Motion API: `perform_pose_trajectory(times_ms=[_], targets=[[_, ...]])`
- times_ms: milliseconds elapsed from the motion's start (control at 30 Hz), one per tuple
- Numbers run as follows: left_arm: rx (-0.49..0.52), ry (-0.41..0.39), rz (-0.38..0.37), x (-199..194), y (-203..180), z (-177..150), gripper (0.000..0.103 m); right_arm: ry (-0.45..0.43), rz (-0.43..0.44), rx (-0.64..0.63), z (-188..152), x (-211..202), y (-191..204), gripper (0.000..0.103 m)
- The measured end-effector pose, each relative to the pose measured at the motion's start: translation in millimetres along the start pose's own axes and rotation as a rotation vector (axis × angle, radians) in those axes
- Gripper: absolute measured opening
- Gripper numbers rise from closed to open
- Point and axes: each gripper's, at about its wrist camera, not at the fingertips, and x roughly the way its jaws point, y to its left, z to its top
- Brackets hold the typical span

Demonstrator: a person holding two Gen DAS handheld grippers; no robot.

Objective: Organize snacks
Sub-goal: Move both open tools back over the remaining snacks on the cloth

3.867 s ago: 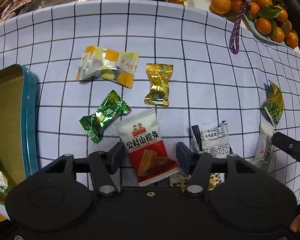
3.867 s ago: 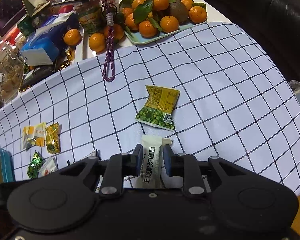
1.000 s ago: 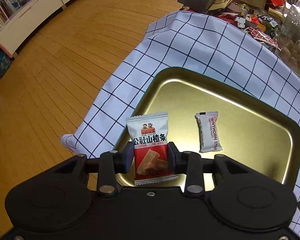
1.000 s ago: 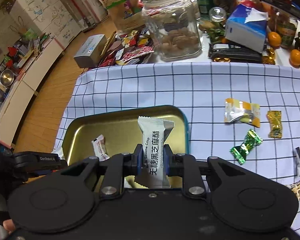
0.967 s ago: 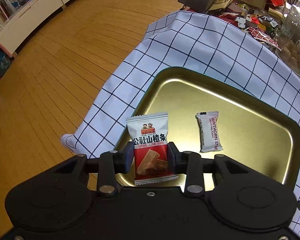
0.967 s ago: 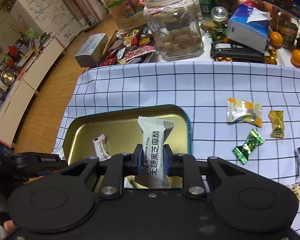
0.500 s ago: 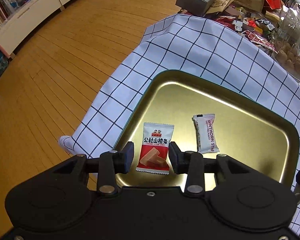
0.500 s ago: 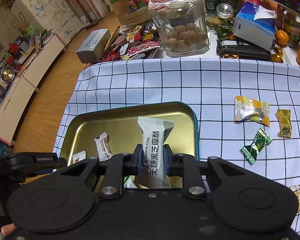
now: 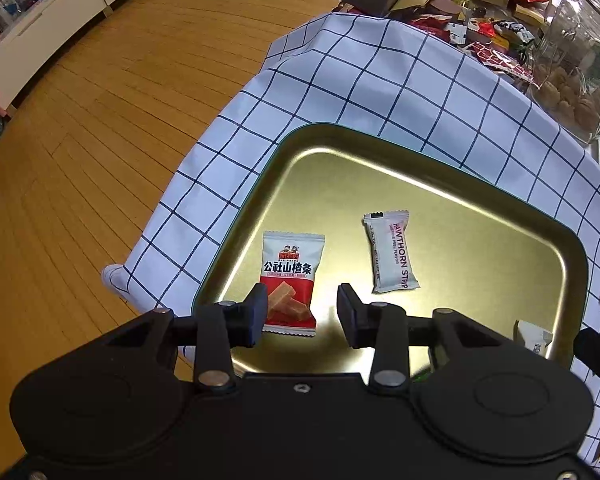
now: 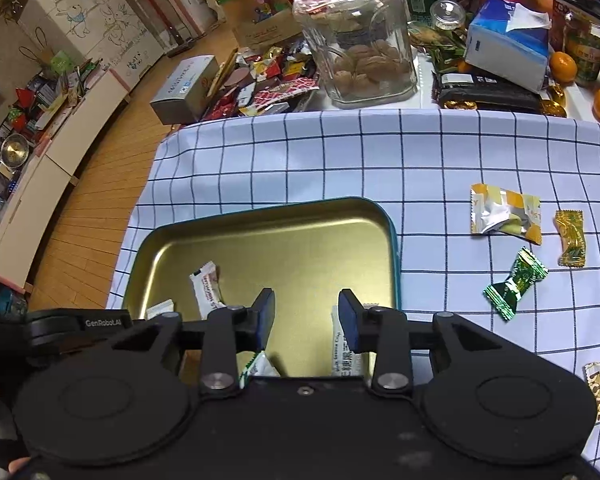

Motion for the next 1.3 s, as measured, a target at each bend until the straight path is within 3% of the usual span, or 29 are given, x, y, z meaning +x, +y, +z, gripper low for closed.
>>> perform_pose_trajectory(times_ms=[367, 567, 800, 900, 1133, 1300], targets=[[0.032, 0.005, 0.016, 0, -9, -2, 0.048, 0.048, -0.038, -0.028, -5, 6, 0, 0.043], [0.048, 0.007, 0.013, -1, -15, -3, 0.048, 0.037, -0.051, -0.046, -7, 6, 0, 0.051], [0.053, -0.001, 0.004, -5, -21, -3, 0.048, -0.063, -0.022, -0.048, -5, -4, -3, 0.073], [0.058, -0.004, 0.001, -6, -24, -3, 0.048, -0.079, -0.014, -0.075, -3, -6, -4, 0.090], [0.084, -0.019, -0.010, -11, -37, -5, 0.048, -0.074, -0.035, -0.132, -3, -6, -5, 0.090], [0.091, -0.053, -0.016, -19, -47, -6, 0.048, -0.012, -0.050, -0.097, -4, -1, -13, 0.087]])
